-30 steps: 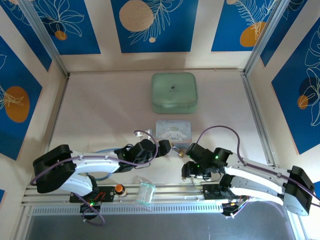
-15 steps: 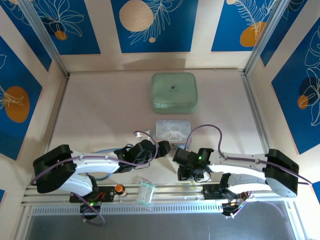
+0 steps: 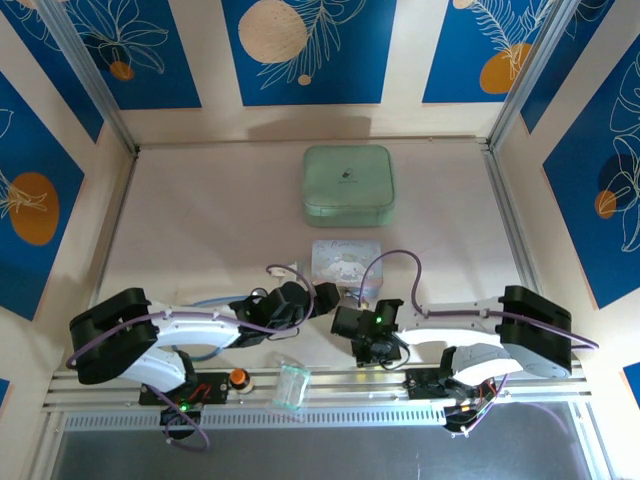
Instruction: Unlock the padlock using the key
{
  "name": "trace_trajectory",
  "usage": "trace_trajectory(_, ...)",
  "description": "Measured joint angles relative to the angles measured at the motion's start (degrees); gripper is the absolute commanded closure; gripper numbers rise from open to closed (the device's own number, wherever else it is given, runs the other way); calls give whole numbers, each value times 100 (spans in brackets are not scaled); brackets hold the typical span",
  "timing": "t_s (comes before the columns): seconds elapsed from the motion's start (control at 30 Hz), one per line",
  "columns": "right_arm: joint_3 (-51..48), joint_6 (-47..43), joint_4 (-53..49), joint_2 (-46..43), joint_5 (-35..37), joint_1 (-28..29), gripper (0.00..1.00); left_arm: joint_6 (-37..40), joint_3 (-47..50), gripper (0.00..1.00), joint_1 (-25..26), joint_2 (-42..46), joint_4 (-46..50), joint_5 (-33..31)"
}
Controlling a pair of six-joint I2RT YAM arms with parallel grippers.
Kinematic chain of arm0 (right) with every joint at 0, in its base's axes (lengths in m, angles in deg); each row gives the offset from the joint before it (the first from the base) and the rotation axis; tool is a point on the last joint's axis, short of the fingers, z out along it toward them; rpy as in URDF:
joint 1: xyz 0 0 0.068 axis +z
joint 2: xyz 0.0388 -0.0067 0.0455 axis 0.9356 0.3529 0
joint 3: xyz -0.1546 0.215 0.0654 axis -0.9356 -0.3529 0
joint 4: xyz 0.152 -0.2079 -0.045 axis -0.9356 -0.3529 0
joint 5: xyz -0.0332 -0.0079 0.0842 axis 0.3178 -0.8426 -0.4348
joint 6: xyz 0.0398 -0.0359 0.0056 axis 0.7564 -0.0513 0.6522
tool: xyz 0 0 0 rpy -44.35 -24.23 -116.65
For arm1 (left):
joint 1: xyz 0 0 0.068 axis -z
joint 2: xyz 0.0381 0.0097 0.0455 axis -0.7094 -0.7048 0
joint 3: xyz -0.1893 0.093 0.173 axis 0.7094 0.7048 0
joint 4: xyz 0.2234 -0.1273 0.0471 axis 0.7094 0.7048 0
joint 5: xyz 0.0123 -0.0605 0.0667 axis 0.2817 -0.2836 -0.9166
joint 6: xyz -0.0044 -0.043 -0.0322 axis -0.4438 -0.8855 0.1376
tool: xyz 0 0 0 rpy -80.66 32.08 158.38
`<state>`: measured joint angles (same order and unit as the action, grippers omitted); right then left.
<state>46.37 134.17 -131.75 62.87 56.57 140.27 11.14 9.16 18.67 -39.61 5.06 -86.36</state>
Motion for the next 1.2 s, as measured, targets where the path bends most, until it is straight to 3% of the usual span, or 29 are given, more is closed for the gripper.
trace_trajectory(0.23, 234, -35, -199, 315, 66, -4, 75, -114, 155, 4, 0, -26, -107, -2)
trace_trajectory(0.6, 87, -299, 44, 127, -31, -212, 93, -186, 313, 4, 0, 26, -166, -116)
trace_trajectory(0.73, -249, -466, 317, -321, -190, -402, 98, -81, 289, 6, 0, 125, -24, -166)
trace_trajectory(0.9, -726, -813, 787, -1043, -437, -957, 100, 116, 234, 9, 0, 136, 61, -179)
trace_trajectory(1.0, -914, -1141, 999, -1626, -570, -1449, 100, 319, 175, 18, 0, 136, 55, -153)
trace_trajectory(1.2, -1285, -1862, 1357, -2977, -1707, -2697, 100, 885, 223, 27, -42, 118, -822, 190)
